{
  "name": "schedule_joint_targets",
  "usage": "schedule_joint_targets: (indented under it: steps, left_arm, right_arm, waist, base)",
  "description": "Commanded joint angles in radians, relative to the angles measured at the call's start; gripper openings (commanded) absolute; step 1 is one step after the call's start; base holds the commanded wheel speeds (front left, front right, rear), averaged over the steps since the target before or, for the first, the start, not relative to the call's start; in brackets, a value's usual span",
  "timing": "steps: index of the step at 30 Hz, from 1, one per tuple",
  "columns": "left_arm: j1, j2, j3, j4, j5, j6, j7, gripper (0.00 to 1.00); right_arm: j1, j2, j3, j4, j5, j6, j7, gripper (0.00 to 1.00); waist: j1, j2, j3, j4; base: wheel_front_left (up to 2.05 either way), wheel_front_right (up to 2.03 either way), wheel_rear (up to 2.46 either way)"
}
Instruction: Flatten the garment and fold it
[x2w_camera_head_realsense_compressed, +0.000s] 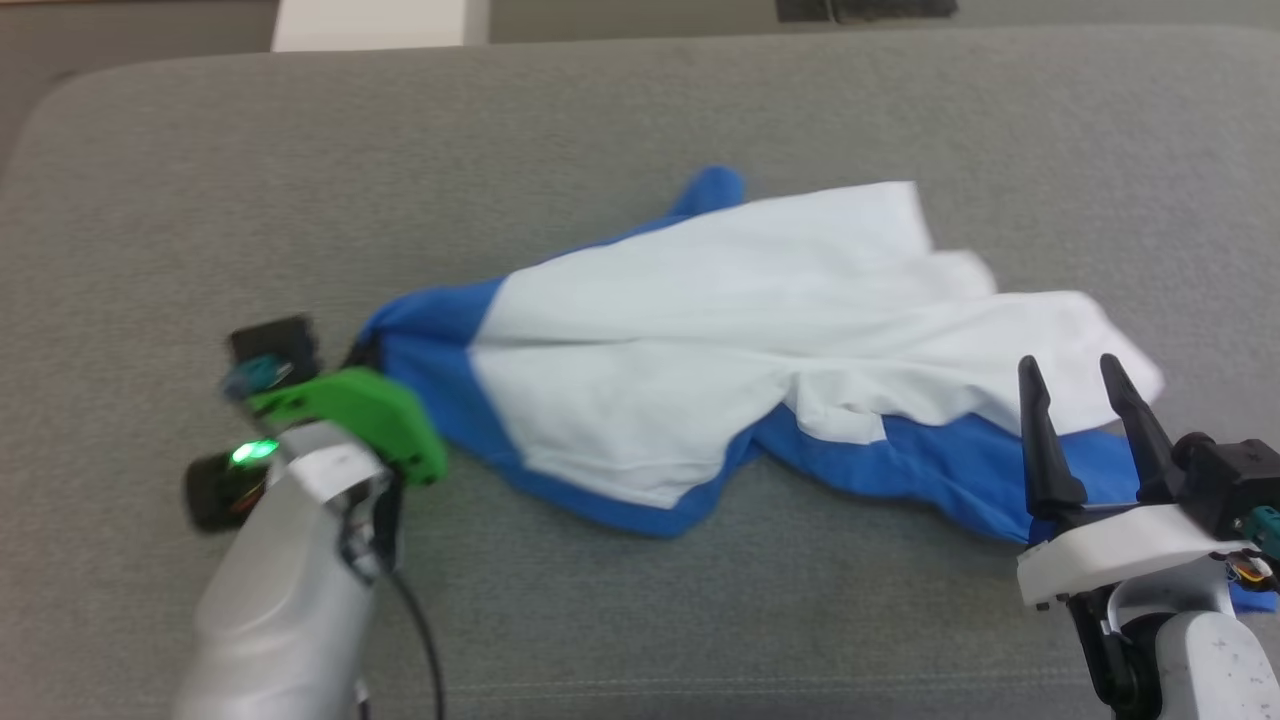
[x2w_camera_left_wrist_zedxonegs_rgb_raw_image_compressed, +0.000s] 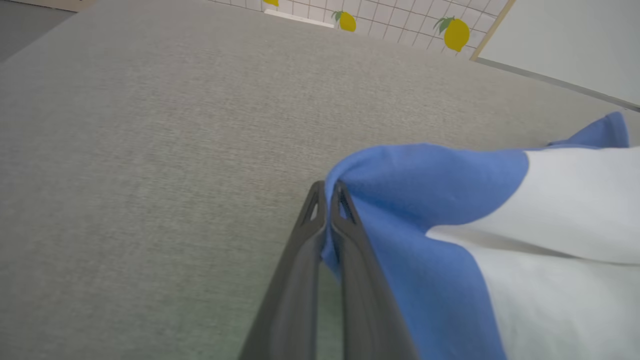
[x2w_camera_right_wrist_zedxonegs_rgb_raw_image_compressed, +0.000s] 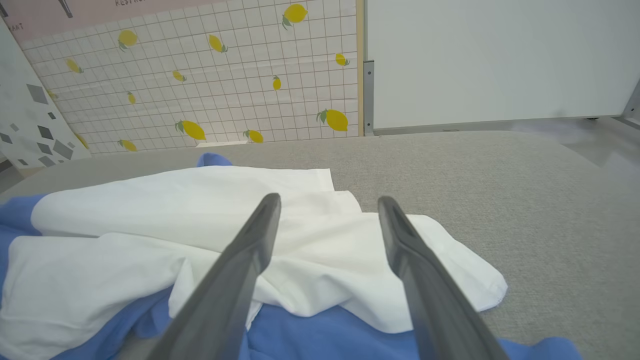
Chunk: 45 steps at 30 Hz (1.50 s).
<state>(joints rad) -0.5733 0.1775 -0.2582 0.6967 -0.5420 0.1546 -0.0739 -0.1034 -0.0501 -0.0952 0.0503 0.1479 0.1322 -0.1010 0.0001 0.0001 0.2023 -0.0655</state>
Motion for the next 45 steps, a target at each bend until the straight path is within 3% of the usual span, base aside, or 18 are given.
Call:
schedule_joint_targets:
  steps: [1, 7, 9, 10, 17, 24, 34, 35, 36, 37, 41, 45]
  left_arm:
    - [0.043, 0.028, 0.026, -0.013, -0.016, 0.017, -0.020, 0.00]
    - [0.194, 0.079, 0.085, -0.072, -0.050, 0.072, -0.020, 0.00]
    - [0.238, 0.078, 0.090, -0.098, -0.064, 0.070, -0.013, 0.00]
    - [0.255, 0.073, 0.089, -0.115, -0.072, 0.061, -0.014, 1.00]
    - [0.364, 0.031, 0.112, -0.309, -0.059, -0.003, -0.177, 1.00]
    - [0.436, -0.057, 0.209, -0.550, 0.109, -0.046, -0.187, 1.00]
    - [0.425, -0.121, 0.272, -0.584, 0.198, -0.122, -0.188, 1.00]
    - [0.424, -0.122, 0.273, -0.581, 0.198, -0.126, -0.188, 1.00]
    - [0.422, -0.124, 0.275, -0.577, 0.200, -0.131, -0.188, 1.00]
    - [0.421, -0.125, 0.276, -0.574, 0.200, -0.133, -0.188, 1.00]
    - [0.419, -0.127, 0.274, -0.561, 0.196, -0.139, -0.188, 1.00]
    - [0.427, -0.127, 0.272, -0.550, 0.187, -0.137, -0.188, 1.00]
  right_arm:
    - [0.012, 0.000, 0.002, -0.008, -0.006, -0.002, 0.007, 1.00]
    - [0.038, 0.000, 0.016, -0.017, -0.007, -0.002, 0.044, 1.00]
    - [0.044, 0.000, 0.022, -0.018, -0.008, -0.002, 0.059, 1.00]
    - [0.046, 0.000, 0.026, -0.018, -0.009, -0.002, 0.065, 1.00]
    - [0.061, 0.000, 0.078, 0.004, -0.028, -0.002, 0.186, 1.00]
    - [0.042, 0.000, 0.112, 0.066, -0.064, -0.002, 0.484, 1.00]
    - [-0.067, 0.000, 0.131, 0.176, -0.153, -0.002, 0.693, 1.00]
    - [-0.070, 0.000, 0.134, 0.190, -0.160, -0.002, 0.712, 0.47]
    - [-0.074, 0.000, 0.133, 0.202, -0.164, -0.002, 0.727, 0.47]
    - [-0.076, -0.001, 0.127, 0.206, -0.165, -0.002, 0.731, 0.00]
    - [-0.072, -0.004, 0.023, 0.182, -0.179, -0.002, 0.695, 0.00]
    - [-0.032, -0.003, -0.160, 0.118, -0.206, -0.002, 0.658, 0.00]
  waist:
    - [-0.0001, -0.0001, -0.054, 0.065]
    - [-0.0001, -0.0001, -0.083, 0.115]
    - [-0.0001, -0.0001, -0.086, 0.125]
    - [-0.0001, -0.0001, -0.087, 0.128]
    - [-0.0001, -0.0001, -0.081, 0.148]
    - [-0.0001, -0.0001, -0.039, 0.176]
    - [-0.0001, -0.0001, 0.027, 0.216]
    - [-0.0001, -0.0001, 0.030, 0.220]
    - [-0.0001, -0.0001, 0.031, 0.223]
    - [-0.0001, -0.0001, 0.032, 0.226]
    - [-0.0001, -0.0001, 0.024, 0.234]
    - [-0.0001, -0.0001, 0.000, 0.232]
  base:
    - [0.00, 0.00, 0.00]
    - [0.00, 0.00, 0.00]
    - [0.00, 0.00, 0.00]
    - [0.00, 0.00, 0.00]
    - [0.00, 0.00, 0.00]
    - [0.00, 0.00, 0.00]
    - [0.00, 0.00, 0.00]
    - [0.00, 0.00, 0.00]
    - [0.00, 0.00, 0.00]
    - [0.00, 0.00, 0.00]
    - [0.00, 0.00, 0.00]
    - [0.00, 0.00, 0.00]
